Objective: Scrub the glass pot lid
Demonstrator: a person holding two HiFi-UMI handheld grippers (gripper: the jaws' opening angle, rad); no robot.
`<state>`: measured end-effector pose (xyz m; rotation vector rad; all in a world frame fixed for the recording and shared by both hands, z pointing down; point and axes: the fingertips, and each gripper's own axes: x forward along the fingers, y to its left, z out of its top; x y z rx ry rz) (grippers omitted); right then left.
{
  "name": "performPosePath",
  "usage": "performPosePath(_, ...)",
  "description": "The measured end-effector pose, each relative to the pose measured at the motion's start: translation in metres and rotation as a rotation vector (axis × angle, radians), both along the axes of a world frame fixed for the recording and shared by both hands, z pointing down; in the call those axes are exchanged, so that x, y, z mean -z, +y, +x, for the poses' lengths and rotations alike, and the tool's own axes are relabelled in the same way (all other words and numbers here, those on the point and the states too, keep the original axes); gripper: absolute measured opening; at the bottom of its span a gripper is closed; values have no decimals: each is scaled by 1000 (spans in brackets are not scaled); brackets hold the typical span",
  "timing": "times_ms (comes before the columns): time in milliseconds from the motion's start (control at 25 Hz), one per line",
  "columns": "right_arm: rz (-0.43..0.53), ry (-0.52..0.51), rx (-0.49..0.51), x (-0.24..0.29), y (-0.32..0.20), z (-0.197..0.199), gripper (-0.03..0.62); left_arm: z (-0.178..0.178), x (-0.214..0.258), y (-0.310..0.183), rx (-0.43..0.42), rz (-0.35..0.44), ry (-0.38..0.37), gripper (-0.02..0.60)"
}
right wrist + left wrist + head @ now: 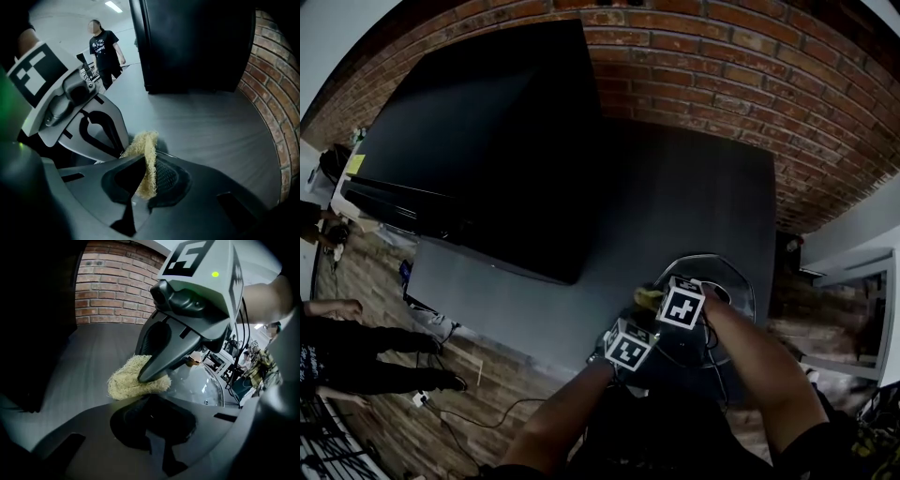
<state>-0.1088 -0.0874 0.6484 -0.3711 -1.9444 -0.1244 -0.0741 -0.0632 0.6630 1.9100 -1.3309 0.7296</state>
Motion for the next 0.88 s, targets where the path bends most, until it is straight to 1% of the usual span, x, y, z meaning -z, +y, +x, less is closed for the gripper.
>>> performPosePath(160,-16,7,-79,-2,-10,-4,51,0,2,3,-2,-10,1,34)
performPosePath(360,-8,21,-178,-1,-30,-3,51,-2,2,-1,16,13,0,34)
performPosePath(520,-8,-16,-298,1,-55,-2,51,-3,4,-1,10,10,-12,34)
performPosePath(640,-2,1,-386,-1,-74,12,51,-4,1,0,16,8,-15,34)
performPosePath(880,-7,-10,-537,3,-107,40,51,-3,-2,2,24,-2,-7,34)
